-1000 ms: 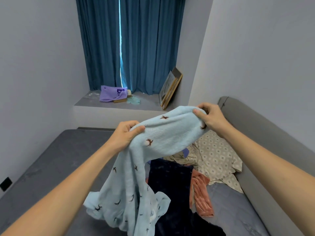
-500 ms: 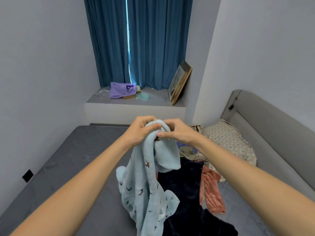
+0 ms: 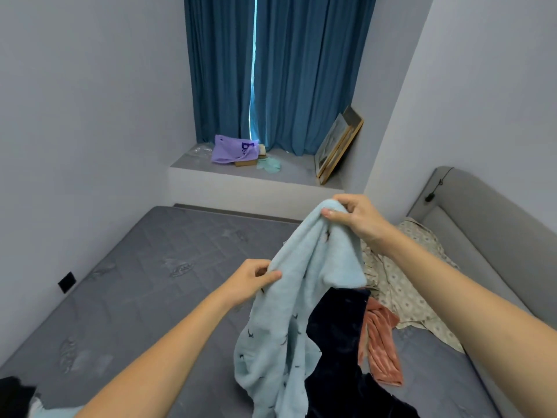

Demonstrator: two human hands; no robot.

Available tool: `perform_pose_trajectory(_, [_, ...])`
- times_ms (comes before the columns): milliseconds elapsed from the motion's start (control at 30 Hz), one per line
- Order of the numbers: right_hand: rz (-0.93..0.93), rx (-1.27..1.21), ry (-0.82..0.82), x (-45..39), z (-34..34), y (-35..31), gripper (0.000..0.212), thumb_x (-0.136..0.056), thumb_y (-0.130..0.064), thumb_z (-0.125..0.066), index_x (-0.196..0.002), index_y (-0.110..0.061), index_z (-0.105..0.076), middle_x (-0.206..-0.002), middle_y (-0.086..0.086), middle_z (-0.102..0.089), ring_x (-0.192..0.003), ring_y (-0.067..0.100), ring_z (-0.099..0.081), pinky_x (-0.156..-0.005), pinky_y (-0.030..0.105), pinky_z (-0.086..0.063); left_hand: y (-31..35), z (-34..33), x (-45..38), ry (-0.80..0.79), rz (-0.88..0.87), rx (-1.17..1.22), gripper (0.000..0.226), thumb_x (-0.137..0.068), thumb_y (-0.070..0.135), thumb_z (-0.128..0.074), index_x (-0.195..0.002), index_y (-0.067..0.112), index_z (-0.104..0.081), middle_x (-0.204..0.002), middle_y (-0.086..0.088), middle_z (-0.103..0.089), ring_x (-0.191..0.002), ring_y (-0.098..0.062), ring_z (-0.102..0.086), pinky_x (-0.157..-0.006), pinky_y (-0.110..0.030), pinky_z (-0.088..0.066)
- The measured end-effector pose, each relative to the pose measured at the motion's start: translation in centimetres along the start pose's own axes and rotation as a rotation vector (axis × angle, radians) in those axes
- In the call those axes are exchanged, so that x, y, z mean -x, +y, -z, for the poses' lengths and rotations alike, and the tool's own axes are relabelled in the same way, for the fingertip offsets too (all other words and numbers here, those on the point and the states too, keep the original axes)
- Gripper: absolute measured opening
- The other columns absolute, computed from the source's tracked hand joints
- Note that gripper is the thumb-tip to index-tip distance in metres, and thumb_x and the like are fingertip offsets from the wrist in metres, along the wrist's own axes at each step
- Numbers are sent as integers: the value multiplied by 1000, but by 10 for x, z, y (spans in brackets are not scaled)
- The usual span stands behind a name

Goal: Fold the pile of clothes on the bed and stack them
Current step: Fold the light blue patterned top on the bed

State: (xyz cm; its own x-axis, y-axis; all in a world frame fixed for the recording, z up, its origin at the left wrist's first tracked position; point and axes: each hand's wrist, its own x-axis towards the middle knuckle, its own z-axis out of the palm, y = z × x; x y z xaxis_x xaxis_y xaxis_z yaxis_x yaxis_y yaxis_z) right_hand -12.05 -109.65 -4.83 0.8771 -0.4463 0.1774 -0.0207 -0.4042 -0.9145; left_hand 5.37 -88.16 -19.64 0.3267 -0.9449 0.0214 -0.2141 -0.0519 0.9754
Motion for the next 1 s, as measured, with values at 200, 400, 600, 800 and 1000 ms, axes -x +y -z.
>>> perform_pose_trajectory(200, [-23, -17, 150, 12, 49, -6, 13, -90, -29, -78, -92, -16, -75, -84, 2, -73, -75, 15, -69, -65, 24, -57, -14, -25, 1, -162, 31, -193, 24, -101, 38, -68, -86, 20, -65, -83, 10, -60, -77, -9, -55, -75, -33, -43])
perform_pose_trajectory(400, [-37, 136, 234, 42, 93, 5, 16, -90, -38, -78, -89, -22, -77, -84, 1, -76, -75, 14, -71, -64, 25, -56, -11, -13, 5, -90, -9, -204, 31, -106, 26, -63, -96, -3, -64, -85, -5, -61, -76, -20, -55, -73, -39, -41])
perform_pose_trajectory(600, [-147, 343, 211, 75, 106, 54, 8, -98, -30, -72, -96, -23, -76, -90, -2, -76, -81, 17, -73, -69, 34, -55, 27, -20, 3, 3, -125, -140, 43, -109, 27, -54, -85, -8, -52, -79, -6, -46, -73, -17, -42, -68, -33, -34])
perform_pose_trajectory(800, [-187, 304, 253, 90, 105, 77, 10, -99, -25, -71, -99, -15, -74, -96, 8, -74, -86, 22, -71, -75, 40, -53, 48, -5, -4, 23, -156, -134, 51, -108, 35, -56, -77, -2, -41, -77, -5, -36, -72, -21, -31, -69, -38, -25])
perform_pose_trajectory(1000, [-205, 296, 200, 94, 100, 90, 5, -96, -25, -75, -94, -23, -71, -90, -4, -72, -78, 4, -66, -71, 27, -48, 56, 5, -13, -8, -178, -173, 60, -99, 59, -60, -78, 5, -47, -76, 0, -40, -71, -17, -38, -62, -28, -32])
